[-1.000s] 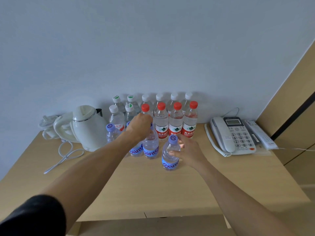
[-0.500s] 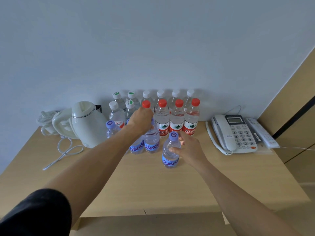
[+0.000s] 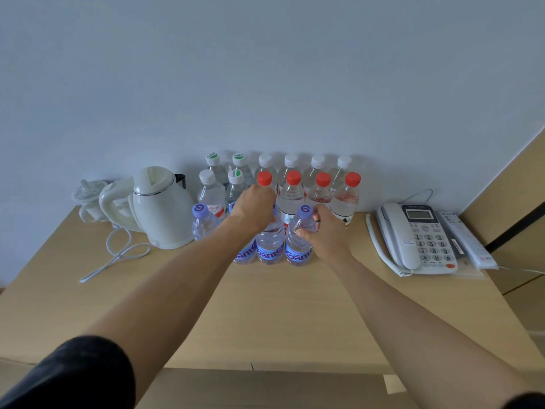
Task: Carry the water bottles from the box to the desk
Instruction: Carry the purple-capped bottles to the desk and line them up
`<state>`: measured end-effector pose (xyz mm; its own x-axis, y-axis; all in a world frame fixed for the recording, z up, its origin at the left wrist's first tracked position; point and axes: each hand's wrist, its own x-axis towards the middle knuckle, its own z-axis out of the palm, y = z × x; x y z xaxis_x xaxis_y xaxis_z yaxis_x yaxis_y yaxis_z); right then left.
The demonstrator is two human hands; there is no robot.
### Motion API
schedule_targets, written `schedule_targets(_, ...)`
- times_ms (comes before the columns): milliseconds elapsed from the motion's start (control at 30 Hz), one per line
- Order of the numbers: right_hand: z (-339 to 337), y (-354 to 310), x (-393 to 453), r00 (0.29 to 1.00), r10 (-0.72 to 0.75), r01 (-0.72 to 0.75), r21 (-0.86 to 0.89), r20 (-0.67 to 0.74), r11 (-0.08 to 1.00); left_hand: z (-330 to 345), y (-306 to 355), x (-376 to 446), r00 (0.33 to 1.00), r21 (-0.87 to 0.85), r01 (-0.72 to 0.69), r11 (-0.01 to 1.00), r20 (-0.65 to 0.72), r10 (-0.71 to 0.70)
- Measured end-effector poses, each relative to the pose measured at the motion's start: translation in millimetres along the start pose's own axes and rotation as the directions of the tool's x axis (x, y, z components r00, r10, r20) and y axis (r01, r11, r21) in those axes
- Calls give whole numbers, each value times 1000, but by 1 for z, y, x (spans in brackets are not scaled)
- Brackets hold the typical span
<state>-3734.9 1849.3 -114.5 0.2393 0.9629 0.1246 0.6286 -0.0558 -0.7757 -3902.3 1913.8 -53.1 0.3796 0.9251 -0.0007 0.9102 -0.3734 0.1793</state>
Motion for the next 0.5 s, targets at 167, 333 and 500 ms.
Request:
schedule_targets(167, 4, -3, 4, 1000, -3, 3, -6, -7, 1000, 1, -3, 0, 1000, -26, -6, 1000, -11, 5)
schedule_targets(333, 4, -1, 6, 1000, -6, 6, -7, -24, 1000, 0, -1, 1, 1000, -30, -10, 999, -14, 10)
schedule_targets(500, 2, -1, 10, 1000, 1, -1, -13, 14, 1000, 1, -2, -1, 1000, -8, -17, 1000, -24, 17)
